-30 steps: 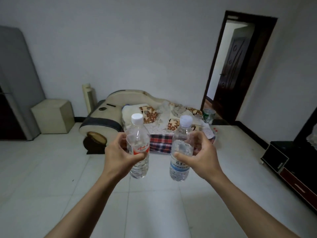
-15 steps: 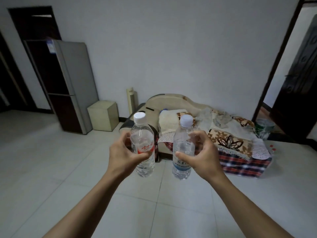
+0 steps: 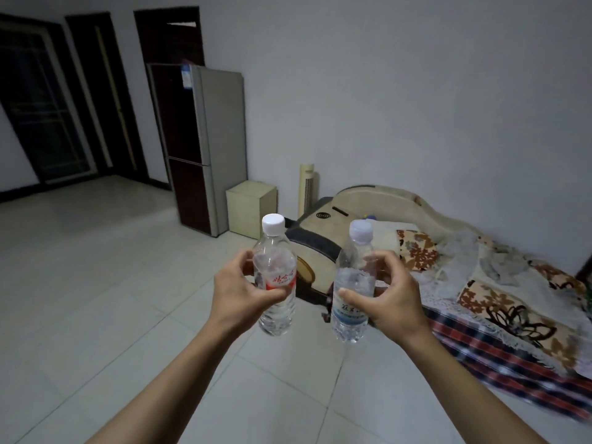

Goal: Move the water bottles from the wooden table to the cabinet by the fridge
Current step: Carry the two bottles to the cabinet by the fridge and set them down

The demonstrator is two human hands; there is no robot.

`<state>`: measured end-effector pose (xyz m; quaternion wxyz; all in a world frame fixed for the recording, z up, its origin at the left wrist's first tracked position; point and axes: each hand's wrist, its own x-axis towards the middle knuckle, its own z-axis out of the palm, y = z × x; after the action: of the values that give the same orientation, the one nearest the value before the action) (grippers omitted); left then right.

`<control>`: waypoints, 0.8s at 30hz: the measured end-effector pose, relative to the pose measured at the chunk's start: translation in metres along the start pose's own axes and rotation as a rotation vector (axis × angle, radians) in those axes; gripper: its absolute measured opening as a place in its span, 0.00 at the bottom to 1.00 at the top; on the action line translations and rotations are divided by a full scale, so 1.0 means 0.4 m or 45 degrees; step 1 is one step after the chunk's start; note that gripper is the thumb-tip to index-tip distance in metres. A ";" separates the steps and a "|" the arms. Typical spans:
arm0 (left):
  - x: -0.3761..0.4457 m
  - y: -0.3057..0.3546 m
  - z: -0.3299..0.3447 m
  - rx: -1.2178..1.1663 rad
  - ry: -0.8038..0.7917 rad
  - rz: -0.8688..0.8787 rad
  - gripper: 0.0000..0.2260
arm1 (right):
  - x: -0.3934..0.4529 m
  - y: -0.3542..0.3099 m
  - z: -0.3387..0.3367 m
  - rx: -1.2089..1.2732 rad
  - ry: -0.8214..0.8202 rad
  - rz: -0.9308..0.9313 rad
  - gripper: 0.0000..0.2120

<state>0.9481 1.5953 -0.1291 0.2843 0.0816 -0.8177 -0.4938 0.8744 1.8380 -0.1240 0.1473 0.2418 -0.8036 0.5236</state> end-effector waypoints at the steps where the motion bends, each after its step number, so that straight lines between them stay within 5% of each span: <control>1: 0.029 -0.020 -0.014 -0.002 0.010 -0.002 0.27 | 0.027 -0.003 0.030 -0.004 -0.017 -0.009 0.27; 14: 0.392 -0.224 -0.161 0.003 0.086 -0.025 0.26 | 0.369 0.001 0.368 0.028 -0.074 -0.035 0.28; 24: 0.753 -0.374 -0.091 0.107 0.117 -0.016 0.26 | 0.687 0.186 0.562 0.136 -0.071 -0.016 0.28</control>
<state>0.6974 1.3680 -0.1283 0.3148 0.1212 -0.8232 -0.4567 0.6072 1.5933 -0.1386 0.1149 0.2689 -0.7767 0.5579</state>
